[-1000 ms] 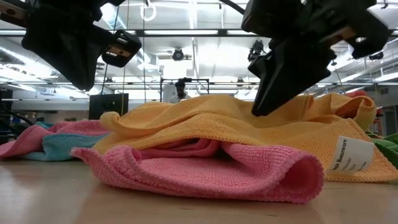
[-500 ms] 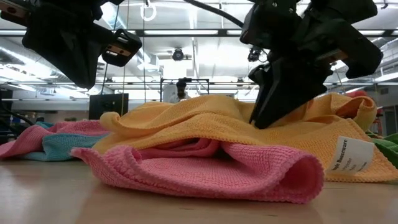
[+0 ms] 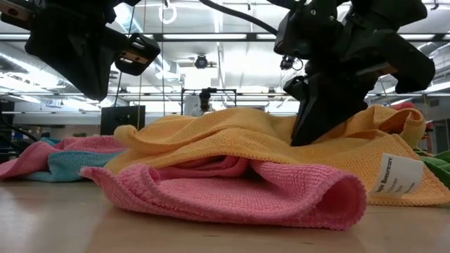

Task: Fold microfiber towels
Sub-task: Fold the left yellow microfiber cloth

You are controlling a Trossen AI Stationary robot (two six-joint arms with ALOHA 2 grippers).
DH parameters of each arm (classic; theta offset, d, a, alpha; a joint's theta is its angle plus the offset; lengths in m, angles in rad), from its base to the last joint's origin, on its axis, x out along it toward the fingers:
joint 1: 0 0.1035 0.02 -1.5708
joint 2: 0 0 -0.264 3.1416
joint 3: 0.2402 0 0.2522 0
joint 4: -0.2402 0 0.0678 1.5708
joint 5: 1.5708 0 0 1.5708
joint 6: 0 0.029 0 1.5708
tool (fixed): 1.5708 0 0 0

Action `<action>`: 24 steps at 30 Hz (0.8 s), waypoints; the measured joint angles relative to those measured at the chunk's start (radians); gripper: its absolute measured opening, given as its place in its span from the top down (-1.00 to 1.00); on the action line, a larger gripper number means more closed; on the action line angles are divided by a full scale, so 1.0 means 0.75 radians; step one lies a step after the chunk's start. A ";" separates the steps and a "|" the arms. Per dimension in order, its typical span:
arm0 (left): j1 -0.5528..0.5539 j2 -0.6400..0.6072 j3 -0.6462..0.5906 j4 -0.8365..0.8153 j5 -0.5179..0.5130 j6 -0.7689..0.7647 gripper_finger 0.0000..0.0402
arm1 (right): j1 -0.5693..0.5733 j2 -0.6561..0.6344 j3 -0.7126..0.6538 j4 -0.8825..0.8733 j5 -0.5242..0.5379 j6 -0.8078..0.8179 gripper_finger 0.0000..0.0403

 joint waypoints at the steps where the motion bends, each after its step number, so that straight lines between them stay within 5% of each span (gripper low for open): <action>1: 0.000 0.000 0.000 0.000 0.000 0.000 0.85 | 0.000 -0.004 0.000 -0.001 -0.001 0.002 0.97; 14: 0.000 0.000 0.000 -0.020 0.000 -0.019 0.91 | 0.000 -0.173 0.032 -0.106 -0.114 0.025 0.99; 24: 0.000 0.000 0.000 -0.026 -0.003 -0.015 0.86 | 0.043 -0.358 0.032 -0.019 -0.447 0.044 0.99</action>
